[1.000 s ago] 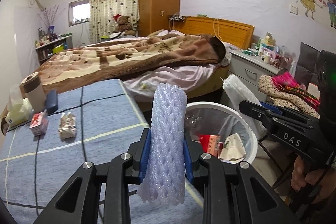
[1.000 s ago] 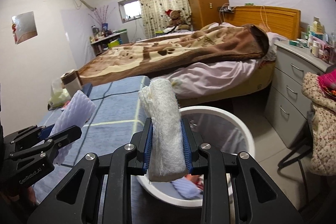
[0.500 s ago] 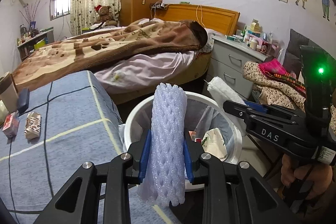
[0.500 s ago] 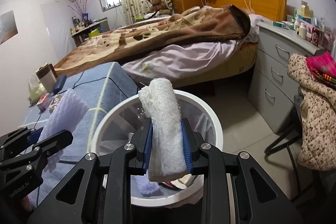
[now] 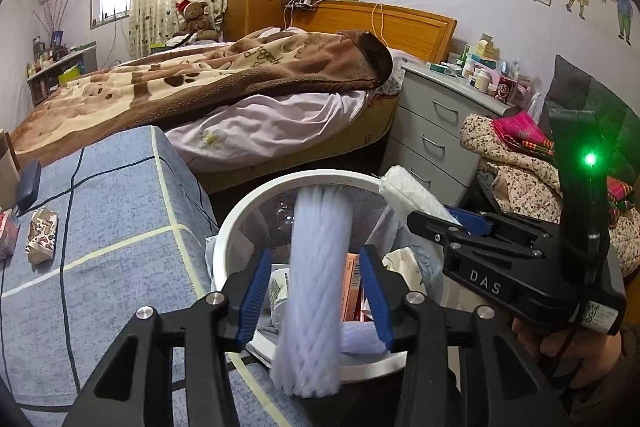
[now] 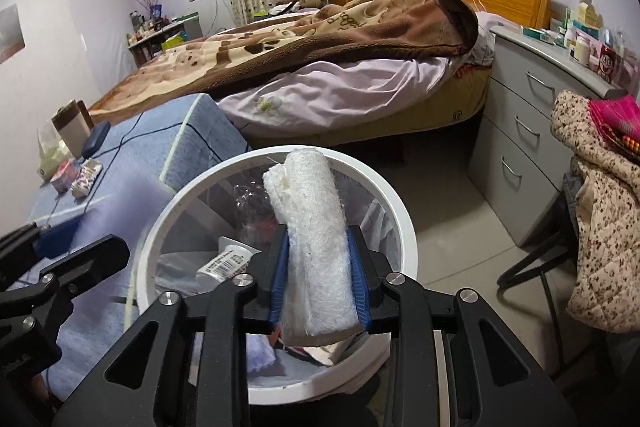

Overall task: Collect trash
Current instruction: 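Open both tools to drop the foam net and towel into the wastebasket, then move both tools back over the table toward the drink carton and paper cup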

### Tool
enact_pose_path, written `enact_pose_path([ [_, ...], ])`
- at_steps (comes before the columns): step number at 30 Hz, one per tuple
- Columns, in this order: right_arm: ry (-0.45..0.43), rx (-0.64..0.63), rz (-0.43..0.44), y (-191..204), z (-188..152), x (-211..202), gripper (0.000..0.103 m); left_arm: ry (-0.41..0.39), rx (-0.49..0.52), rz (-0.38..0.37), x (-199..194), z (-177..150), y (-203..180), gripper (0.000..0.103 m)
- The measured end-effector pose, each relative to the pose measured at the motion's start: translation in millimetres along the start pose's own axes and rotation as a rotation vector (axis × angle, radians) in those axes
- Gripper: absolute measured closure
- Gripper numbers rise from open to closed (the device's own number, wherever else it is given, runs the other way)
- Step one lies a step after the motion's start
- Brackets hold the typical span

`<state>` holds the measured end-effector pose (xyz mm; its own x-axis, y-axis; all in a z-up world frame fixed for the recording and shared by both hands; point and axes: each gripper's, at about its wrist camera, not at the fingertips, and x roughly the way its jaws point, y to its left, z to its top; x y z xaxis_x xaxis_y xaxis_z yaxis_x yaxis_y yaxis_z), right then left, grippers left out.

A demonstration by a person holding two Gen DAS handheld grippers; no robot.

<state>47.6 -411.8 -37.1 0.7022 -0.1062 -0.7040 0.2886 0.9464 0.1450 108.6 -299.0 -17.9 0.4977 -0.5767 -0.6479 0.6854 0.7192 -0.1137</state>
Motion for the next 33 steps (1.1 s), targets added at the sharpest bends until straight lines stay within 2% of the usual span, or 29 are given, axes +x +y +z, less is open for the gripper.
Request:
enact_pose_path([
  [4, 0.016, -0.009, -0.012, 1.4, -0.5, 3.0, 0.061, 0.007, -0.01, -0.016, 3.2, 0.4, 5.4, 0.052],
  [6, 0.011, -0.007, -0.006, 1.6, -0.5, 1.7, 0.047, 0.004, -0.015, -0.008, 2.0, -0.5, 7.0, 0.051],
  [7, 0.008, -0.004, 0.001, 1.7, -0.1, 1.5, 0.045, 0.001, -0.013, -0.008, 0.6, -1.0, 8.0, 0.051],
  [15, -0.016, -0.001, 0.003, 6.5, 1.1, -6.3, 0.044, -0.005, -0.041, 0.011, -8.7, -3.8, 20.8, 0.05],
  [33, -0.092, -0.028, 0.041, 36.2, 11.1, -24.5, 0.044, -0.082, -0.076, 0.077, -55.3, 2.1, 52.2, 0.05],
])
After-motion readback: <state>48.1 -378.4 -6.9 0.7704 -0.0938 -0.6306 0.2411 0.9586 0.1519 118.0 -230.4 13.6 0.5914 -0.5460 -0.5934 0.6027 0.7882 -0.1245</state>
